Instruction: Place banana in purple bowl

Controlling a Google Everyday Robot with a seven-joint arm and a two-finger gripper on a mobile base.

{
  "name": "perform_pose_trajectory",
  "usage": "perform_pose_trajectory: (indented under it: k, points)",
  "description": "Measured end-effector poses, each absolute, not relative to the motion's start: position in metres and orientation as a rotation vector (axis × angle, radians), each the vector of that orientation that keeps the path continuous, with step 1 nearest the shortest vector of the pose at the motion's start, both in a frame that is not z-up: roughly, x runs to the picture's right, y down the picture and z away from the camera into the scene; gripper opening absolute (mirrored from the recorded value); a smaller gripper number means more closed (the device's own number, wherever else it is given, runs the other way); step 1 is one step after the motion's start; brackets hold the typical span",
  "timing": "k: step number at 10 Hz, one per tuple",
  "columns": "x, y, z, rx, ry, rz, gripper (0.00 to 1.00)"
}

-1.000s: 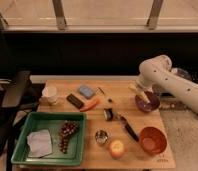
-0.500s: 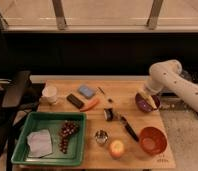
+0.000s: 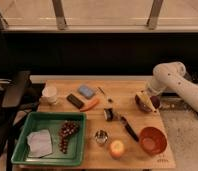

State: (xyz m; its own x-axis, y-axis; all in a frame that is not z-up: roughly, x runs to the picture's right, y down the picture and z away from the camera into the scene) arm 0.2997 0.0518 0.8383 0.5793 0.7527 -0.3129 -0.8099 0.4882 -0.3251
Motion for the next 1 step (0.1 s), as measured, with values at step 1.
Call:
perform_pose_trajectory:
  k: [1]
  points:
    - [0.2995, 0.0517, 0.8381, -0.468, 0.134, 0.953, 0.78]
